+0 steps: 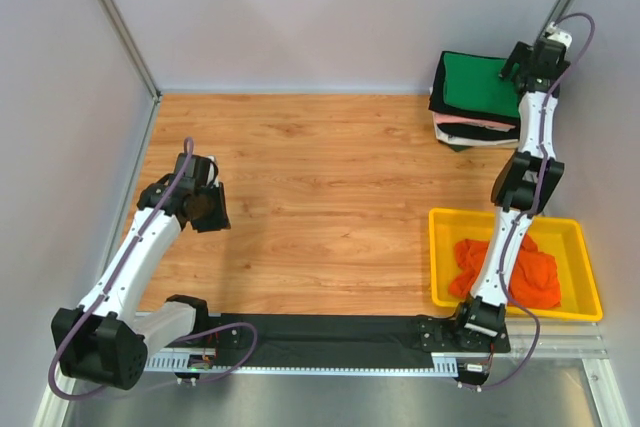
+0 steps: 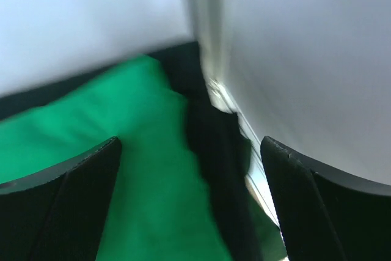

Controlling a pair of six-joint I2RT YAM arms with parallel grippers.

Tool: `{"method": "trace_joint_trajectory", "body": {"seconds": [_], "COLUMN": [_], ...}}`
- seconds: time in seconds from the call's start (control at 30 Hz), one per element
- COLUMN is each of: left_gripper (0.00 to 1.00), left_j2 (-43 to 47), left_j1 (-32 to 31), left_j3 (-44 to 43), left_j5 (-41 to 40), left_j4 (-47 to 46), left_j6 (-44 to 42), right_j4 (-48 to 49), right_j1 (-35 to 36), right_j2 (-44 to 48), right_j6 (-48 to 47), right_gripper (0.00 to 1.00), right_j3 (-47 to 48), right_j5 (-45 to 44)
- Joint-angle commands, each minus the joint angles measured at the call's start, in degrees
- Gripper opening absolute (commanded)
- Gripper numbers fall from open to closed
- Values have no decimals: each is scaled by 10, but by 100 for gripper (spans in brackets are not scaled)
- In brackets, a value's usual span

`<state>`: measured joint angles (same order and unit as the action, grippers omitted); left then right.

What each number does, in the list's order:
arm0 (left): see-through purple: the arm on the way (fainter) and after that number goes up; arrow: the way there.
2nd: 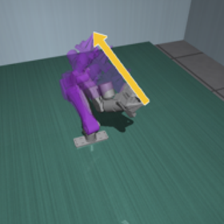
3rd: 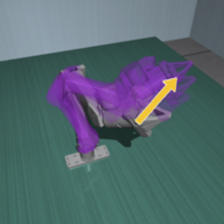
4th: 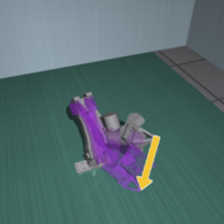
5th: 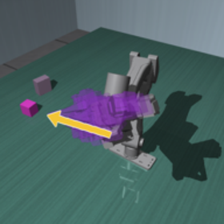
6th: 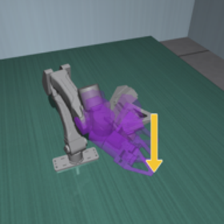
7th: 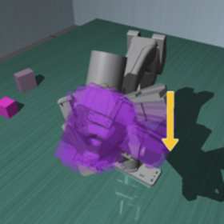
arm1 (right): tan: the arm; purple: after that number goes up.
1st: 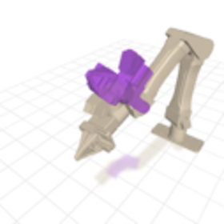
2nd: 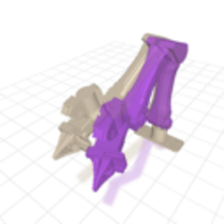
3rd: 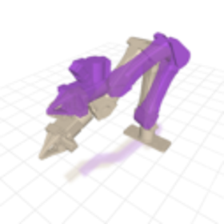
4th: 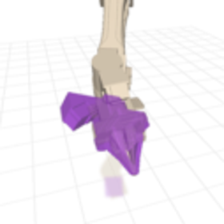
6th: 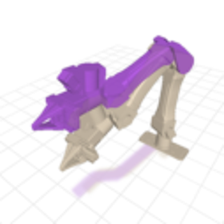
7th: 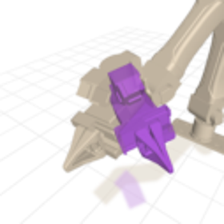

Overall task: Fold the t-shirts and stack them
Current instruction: Neatly place the folded tshirt to the corner, then reset both grippers

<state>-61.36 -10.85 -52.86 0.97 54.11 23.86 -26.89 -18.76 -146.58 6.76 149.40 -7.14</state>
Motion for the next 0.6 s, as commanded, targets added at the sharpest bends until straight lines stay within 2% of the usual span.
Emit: {"method": "trace_joint_trajectory", "body": {"seconds": [0.0, 0.13, 0.4, 0.57], "left_gripper": [36, 35, 35, 35], "left_j2": [5, 17, 53, 72], "left_j1": [0, 0, 0, 0], "left_j3": [1, 0, 1, 1], "left_j5": [-2, 4, 6, 11], "left_j4": [-8, -9, -15, -18], "left_j6": [3, 1, 0, -3], "right_j4": [42, 51, 12, -27], "right_j1": [-13, -12, -12, -4], "right_j2": [37, 122, 285, 403], "right_j6": [54, 70, 109, 162], "right_gripper": [97, 99, 100, 100], "right_j3": [-12, -76, -118, -219], "right_j5": [-88, -88, -34, 75]}}
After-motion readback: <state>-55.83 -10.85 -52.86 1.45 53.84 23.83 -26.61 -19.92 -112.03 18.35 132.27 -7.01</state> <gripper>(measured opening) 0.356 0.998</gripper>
